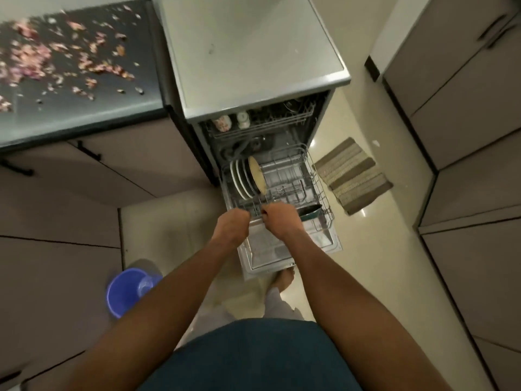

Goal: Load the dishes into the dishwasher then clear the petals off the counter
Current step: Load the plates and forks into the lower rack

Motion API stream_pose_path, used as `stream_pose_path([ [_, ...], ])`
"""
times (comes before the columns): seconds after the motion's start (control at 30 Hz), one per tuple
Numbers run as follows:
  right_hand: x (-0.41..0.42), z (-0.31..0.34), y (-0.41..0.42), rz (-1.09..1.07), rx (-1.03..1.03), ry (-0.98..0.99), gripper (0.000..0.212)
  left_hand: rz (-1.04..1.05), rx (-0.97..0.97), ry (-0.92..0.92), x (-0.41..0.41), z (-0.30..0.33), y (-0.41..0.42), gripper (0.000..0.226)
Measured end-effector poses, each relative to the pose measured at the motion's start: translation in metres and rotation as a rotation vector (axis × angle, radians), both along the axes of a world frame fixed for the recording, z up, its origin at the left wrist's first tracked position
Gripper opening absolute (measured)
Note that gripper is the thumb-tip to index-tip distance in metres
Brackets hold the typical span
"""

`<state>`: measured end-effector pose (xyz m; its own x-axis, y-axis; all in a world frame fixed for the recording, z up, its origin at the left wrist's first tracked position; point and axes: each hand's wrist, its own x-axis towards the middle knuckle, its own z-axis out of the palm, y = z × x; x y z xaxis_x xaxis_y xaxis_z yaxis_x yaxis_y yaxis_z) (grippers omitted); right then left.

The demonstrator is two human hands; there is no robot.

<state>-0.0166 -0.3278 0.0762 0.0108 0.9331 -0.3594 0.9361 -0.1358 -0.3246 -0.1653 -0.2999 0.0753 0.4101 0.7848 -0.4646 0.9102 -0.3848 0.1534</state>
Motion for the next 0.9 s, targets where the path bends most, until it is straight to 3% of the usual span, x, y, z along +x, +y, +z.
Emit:
stream_pose_path([
  [0.17,-0.077,0.027,0.012,-0.01,0.073,0.057,0.021,0.073,0.071,-0.034,-0.084,0.033,0.0,0.019],
  [0.53,-0.291,0.064,0.02,0.358,0.197,0.101,0.023,0.465,0.221,-0.008,-0.326,0.06,-0.035,0.021],
  [0.9,-0.388,0.078,0.088,0.585,0.285,0.074,0.023,0.675,0.296,-0.038,-0.42,0.079,-0.004,0.026],
])
